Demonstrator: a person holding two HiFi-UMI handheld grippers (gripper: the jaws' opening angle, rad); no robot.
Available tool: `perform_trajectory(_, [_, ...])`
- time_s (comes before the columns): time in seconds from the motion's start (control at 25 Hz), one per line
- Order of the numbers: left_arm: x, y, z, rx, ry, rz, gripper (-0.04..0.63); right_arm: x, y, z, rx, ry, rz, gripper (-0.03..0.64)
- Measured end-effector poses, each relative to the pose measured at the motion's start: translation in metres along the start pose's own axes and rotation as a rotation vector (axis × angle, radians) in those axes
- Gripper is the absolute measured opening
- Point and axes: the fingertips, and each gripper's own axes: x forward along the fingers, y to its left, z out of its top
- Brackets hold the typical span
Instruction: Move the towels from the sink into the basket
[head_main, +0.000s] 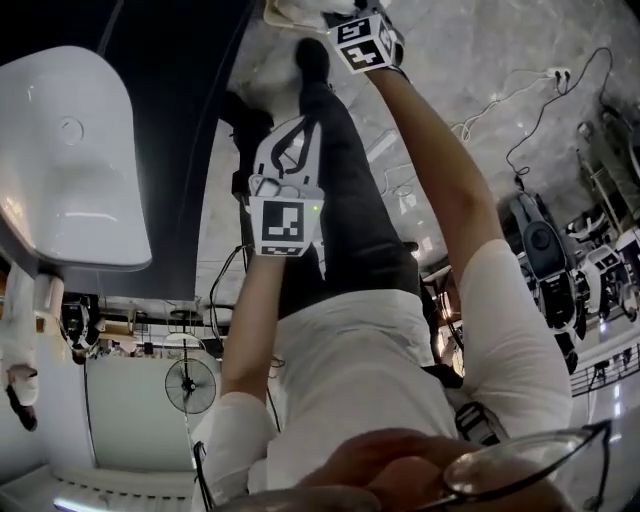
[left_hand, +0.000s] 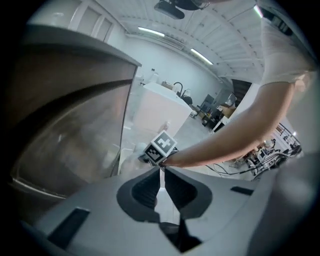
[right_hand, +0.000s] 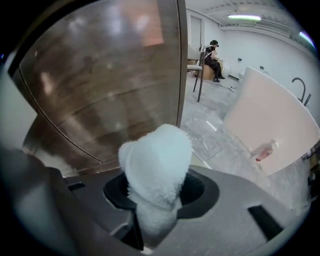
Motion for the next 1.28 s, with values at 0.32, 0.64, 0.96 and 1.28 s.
perform_trajectory(0.32, [0.029, 0.018, -0.037, -0.004, 0.02, -0.019, 0.031, 0.054, -0.008, -0.057, -0.055, 0.124, 0.011, 0.394])
perform_trajectory(0.64, [0.013, 0.016, -0.025, -0.005, -0.005, -0.013, 0.031, 0.012, -0.004, -0.057, -0.069, 0.112, 0.019, 0.397])
perform_trajectory(0.96, [-0.038, 0.005, 0.014, 0.0, -0.05, 0.0, 0.031, -0.076, 0.012, -0.01, -0.042, 0.053, 0.013, 0.283])
perform_trajectory(1.28, [-0.134, -0.004, 0.079, 0.014, -0.129, 0.026, 0.031, -0.211, 0.043, 0.061, 0.004, -0.031, -0.014, 0.167])
